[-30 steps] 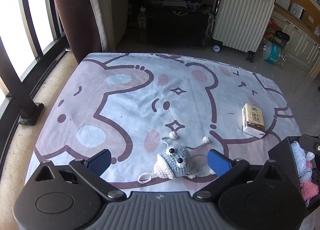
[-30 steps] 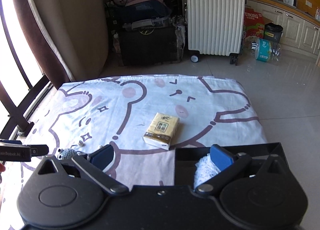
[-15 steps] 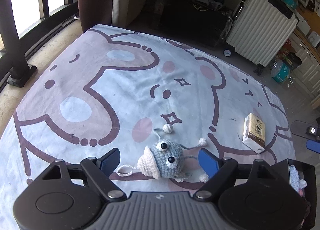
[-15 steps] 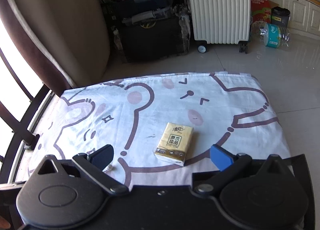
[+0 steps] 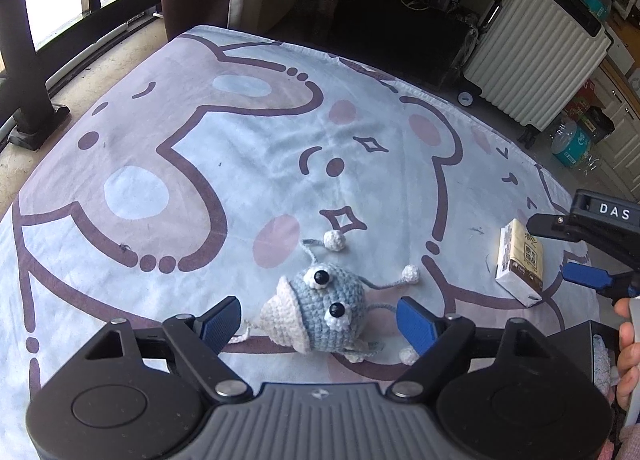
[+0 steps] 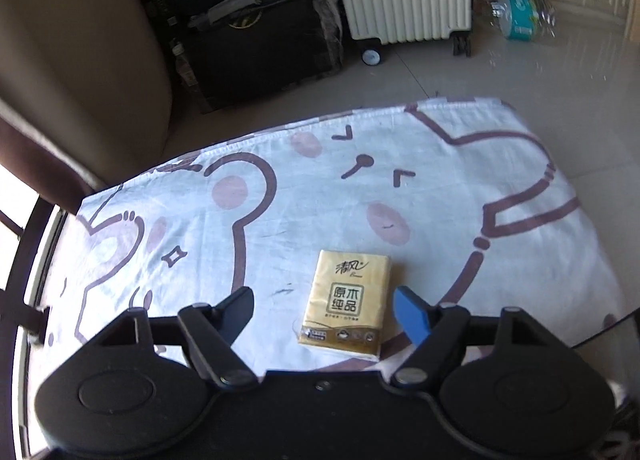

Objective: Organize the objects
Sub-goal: 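Close the left gripper on the grey mouse while the right gripper closes on the tissue pack, then lift the grey mouse with the left gripper while the right gripper carries the tissue pack toward the box, then lower the grey mouse and tissue pack into the black box with both grippers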

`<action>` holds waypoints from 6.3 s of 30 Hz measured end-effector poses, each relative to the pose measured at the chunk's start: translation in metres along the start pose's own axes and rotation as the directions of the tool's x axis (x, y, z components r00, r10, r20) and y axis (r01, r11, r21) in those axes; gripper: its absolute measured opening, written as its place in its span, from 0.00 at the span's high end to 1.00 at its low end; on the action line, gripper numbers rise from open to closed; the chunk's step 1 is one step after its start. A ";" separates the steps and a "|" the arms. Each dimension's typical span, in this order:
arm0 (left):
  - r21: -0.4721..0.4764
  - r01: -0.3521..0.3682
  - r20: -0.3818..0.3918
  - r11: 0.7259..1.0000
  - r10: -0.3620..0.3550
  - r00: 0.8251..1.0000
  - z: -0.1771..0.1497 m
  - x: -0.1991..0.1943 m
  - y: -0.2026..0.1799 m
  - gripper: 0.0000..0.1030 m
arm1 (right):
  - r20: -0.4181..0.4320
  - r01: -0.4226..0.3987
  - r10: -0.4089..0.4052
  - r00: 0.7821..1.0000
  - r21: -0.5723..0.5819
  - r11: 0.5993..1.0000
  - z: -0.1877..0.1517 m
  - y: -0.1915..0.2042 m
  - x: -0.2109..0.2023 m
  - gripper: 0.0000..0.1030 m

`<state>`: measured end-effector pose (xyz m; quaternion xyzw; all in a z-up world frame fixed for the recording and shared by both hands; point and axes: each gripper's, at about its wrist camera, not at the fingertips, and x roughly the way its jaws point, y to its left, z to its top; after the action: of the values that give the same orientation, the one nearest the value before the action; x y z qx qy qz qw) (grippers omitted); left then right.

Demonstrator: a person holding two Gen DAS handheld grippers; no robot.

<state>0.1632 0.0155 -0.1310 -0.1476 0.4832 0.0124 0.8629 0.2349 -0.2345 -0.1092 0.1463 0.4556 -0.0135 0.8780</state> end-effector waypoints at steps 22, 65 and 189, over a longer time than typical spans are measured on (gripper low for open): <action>-0.007 -0.021 -0.033 1.000 0.020 0.999 -0.004 0.012 0.007 0.42 | -0.052 0.081 -0.081 0.995 0.000 0.997 -0.014 -0.005 0.040 0.48; 0.076 -0.039 -0.032 0.996 0.042 0.999 -0.011 -0.006 0.016 0.43 | -0.193 -0.154 0.082 0.978 -0.396 0.905 -0.152 0.063 -0.034 0.48; 0.577 0.291 -0.301 0.763 -0.133 0.944 -0.109 -0.040 -0.243 0.43 | -0.050 0.272 -0.320 0.946 -0.411 0.870 -0.037 -0.138 -0.075 0.49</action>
<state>0.0910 -0.2409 -0.0926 0.0866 0.5421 -0.2617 0.7938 0.1400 -0.3651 -0.1023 -0.1070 0.5160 -0.0463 0.8486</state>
